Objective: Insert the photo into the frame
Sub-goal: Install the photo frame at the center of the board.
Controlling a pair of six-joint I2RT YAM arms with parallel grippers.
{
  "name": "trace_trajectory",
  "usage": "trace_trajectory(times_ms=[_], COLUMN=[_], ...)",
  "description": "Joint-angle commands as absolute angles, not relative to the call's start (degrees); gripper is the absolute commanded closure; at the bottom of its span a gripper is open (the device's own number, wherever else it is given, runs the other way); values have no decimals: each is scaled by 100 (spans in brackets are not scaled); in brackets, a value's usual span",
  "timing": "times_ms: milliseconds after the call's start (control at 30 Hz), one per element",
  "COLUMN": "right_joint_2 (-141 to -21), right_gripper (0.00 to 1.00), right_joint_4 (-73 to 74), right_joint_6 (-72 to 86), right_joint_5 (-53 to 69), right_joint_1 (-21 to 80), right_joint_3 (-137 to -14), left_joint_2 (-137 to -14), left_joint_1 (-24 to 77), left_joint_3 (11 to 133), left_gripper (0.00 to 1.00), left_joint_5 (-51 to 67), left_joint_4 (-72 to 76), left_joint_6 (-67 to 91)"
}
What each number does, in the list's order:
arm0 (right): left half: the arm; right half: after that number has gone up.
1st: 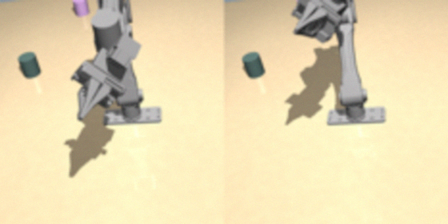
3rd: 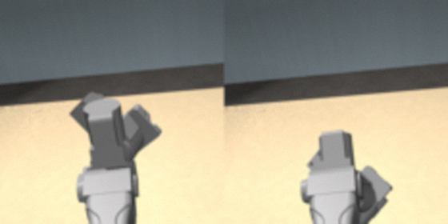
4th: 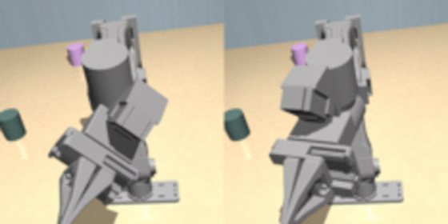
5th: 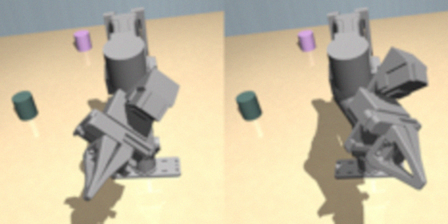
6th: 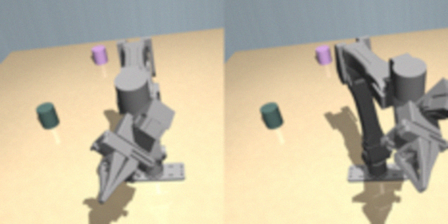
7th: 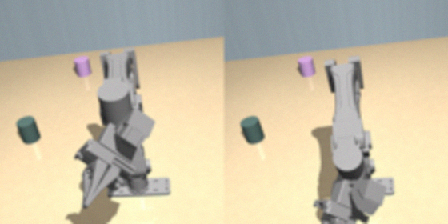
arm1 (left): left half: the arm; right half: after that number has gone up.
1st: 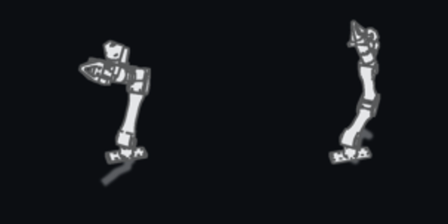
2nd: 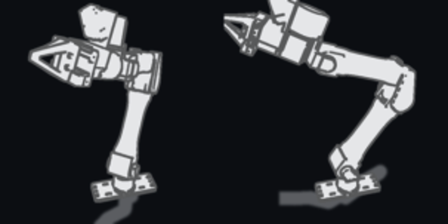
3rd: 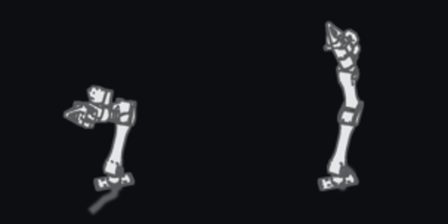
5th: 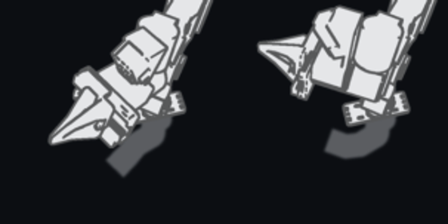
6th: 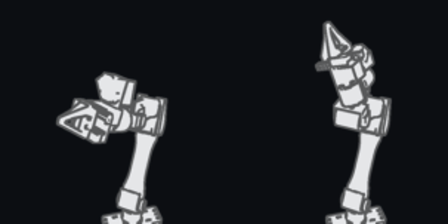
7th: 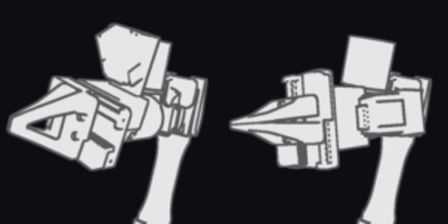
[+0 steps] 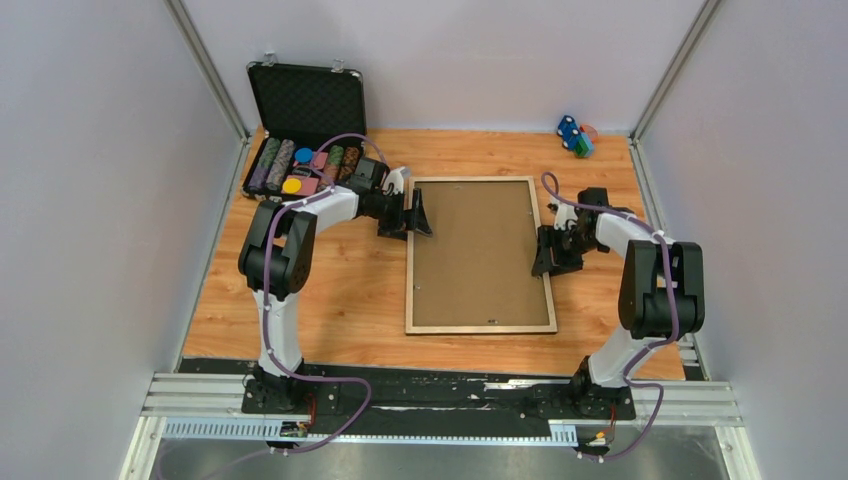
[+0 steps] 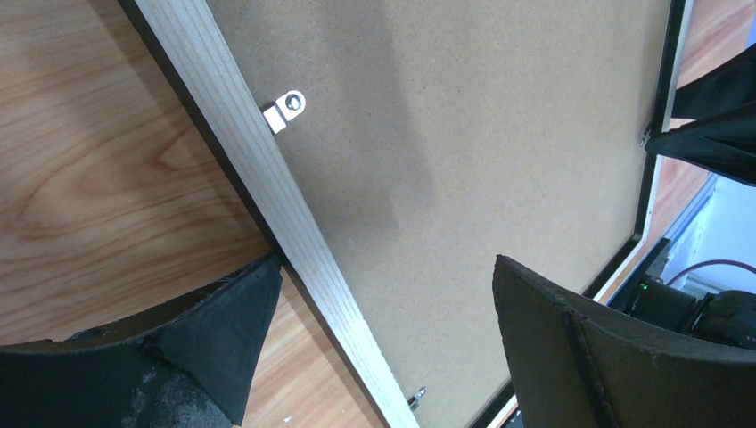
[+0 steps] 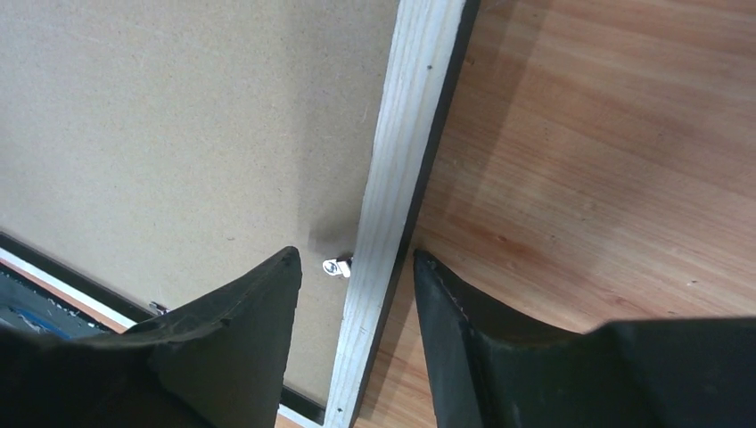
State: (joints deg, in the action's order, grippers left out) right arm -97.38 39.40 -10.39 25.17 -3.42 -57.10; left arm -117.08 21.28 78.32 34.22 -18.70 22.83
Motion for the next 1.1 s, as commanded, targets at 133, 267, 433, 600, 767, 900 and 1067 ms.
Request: trace_trajectory(times_ms=[133, 267, 433, 600, 767, 900, 1067], right_joint_2=[-9824, -9828, -9784, -9728, -9704, -9729, -9860], right_gripper=[51, 54, 59, 61, 62, 63, 55], right_joint_4=[3867, 3897, 3896, 3894, 3902, 3911, 3887], right_joint_6=[-951, -1039, -1176, -1394, -1740, -2042, -1975], right_joint_5=[2083, 2139, 2178, 2275, 2352, 2448, 2328], right_joint_1=[-391, -428, -439, -439, -439, -437, -439], right_joint_3=[-5920, -5924, -5858, -5759, -5741, -5771, -5973], left_joint_2=[-12248, -12277, -12273, -12274, -12279, -12276, -12251], left_joint_1=[2233, 2220, 2197, 2197, 2189, 2167, 2139], left_joint_3=[7567, 7568, 7567, 7561, 7579, 7585, 7585], left_gripper=[0, 0, 0, 0, 0, 0, 0], left_joint_5=[2980, 3012, 3021, 3018, 3003, 2995, 2994], left_joint_4=[-2496, -2504, -2504, -2497, -2503, -2521, -2530], left_joint_6=[2083, 2082, 2083, 2081, 2070, 2060, 2057])
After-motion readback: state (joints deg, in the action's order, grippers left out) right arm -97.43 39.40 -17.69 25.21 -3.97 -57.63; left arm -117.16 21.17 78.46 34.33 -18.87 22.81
